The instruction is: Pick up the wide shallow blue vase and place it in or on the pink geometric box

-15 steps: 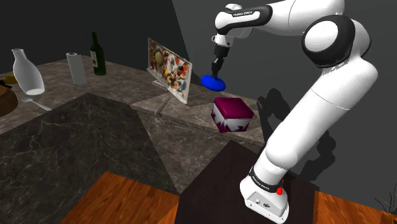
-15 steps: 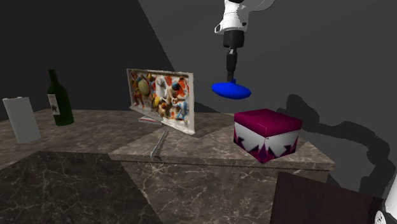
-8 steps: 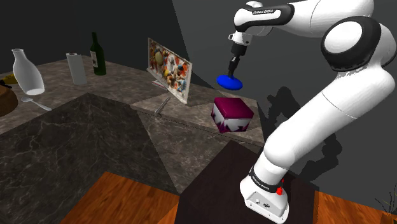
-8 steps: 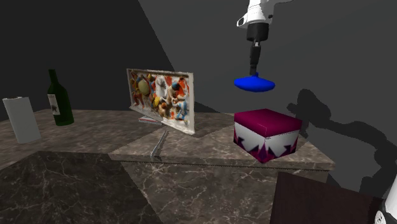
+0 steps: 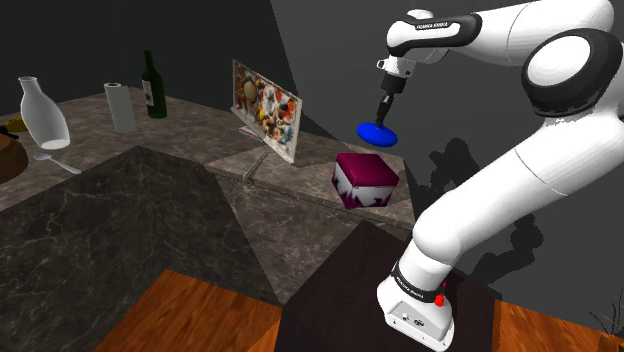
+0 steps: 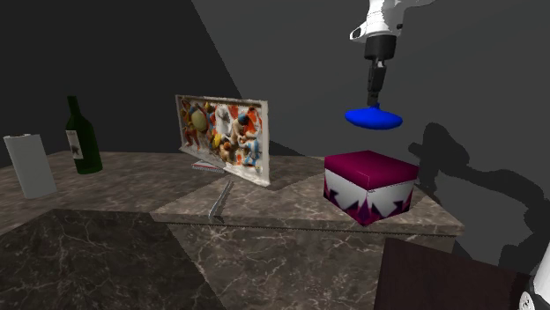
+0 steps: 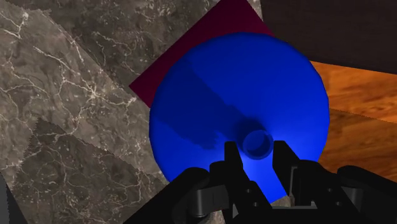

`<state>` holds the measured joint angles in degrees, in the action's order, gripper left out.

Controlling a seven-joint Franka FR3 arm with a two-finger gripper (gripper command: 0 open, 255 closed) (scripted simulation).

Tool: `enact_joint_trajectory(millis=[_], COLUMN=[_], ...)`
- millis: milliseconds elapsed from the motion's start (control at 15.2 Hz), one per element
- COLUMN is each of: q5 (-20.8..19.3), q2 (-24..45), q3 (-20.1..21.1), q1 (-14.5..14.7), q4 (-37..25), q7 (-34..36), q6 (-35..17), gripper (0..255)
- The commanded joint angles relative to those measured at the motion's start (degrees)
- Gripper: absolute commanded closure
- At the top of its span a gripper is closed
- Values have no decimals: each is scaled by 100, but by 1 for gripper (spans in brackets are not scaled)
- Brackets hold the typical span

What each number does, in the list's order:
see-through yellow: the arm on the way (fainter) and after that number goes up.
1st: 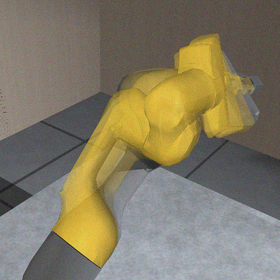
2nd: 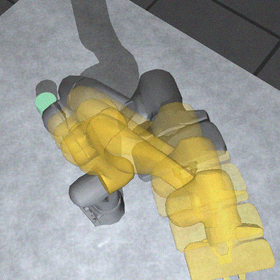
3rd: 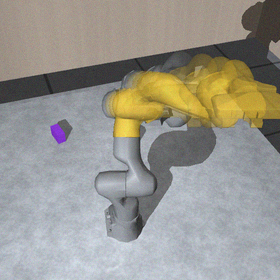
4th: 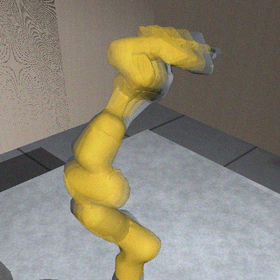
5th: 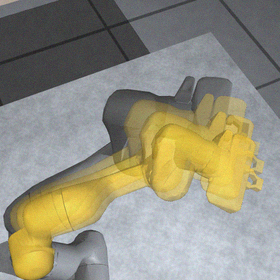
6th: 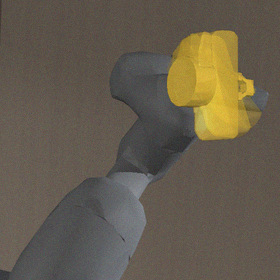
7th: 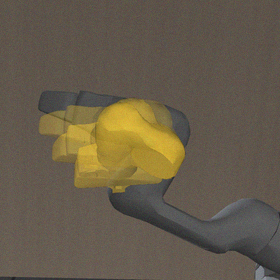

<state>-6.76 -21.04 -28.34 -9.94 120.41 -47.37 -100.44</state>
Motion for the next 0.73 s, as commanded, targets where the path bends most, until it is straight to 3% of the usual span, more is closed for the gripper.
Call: enact_joint_trajectory(millis=[0,660], q5=[-9,-27], q2=[4,100], q3=[-18,-125], q1=[-7,-29], q4=[139,827], q7=[-9,-52], q6=[-146,-924], gripper=[255,255])
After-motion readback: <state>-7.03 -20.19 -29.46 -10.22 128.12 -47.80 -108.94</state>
